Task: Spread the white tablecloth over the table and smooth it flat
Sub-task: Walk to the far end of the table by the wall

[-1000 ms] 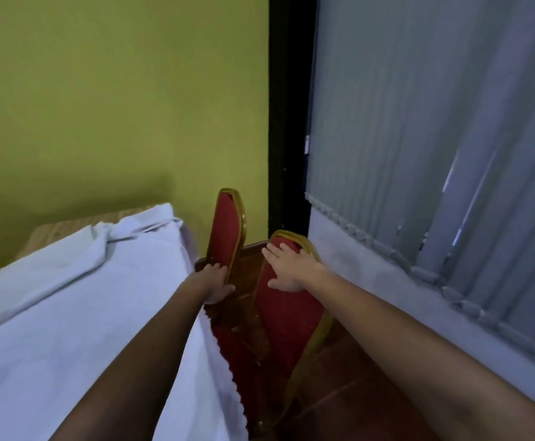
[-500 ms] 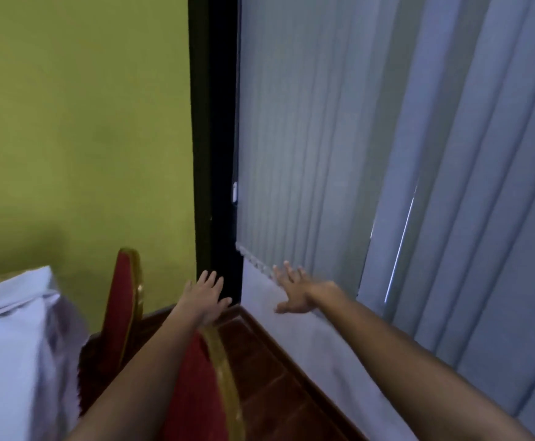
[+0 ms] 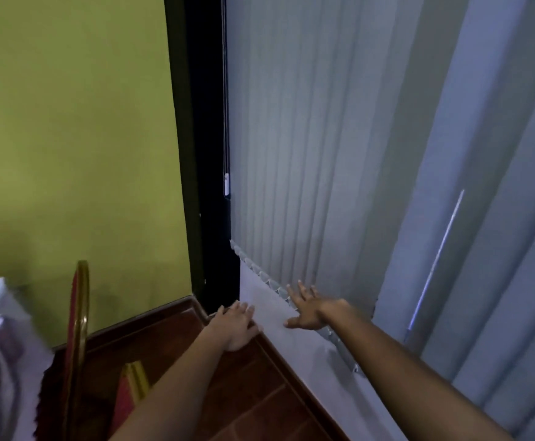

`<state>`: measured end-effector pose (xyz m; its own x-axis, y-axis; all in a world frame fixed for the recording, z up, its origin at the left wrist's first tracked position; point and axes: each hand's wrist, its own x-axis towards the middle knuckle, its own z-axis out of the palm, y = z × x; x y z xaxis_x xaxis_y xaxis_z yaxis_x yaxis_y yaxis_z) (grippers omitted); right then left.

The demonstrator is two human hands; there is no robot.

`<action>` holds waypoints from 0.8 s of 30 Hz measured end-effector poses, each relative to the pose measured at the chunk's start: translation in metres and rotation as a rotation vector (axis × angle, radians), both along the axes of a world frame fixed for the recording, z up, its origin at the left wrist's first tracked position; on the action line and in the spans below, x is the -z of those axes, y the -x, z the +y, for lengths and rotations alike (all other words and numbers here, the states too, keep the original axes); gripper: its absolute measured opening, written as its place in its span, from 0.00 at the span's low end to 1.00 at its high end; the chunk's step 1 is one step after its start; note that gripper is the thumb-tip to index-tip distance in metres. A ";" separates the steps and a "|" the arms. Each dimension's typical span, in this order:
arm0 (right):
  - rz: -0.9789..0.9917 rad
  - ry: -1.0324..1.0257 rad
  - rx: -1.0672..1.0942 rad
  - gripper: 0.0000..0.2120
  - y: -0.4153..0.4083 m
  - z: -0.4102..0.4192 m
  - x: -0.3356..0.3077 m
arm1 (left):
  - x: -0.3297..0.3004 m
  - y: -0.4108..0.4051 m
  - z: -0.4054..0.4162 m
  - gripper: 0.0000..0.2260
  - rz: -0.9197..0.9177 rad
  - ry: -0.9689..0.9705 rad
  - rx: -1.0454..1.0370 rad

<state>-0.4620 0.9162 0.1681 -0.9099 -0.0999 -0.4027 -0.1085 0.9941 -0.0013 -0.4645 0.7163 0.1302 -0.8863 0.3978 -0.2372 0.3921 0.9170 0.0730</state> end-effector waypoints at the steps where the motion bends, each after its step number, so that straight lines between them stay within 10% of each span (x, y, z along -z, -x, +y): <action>1: -0.010 -0.002 -0.008 0.45 0.014 0.001 0.004 | 0.004 0.011 -0.003 0.30 -0.010 0.013 -0.032; 24: 0.196 0.098 -0.638 0.39 0.356 -0.168 0.004 | -0.006 0.237 -0.153 0.29 0.259 0.014 -0.853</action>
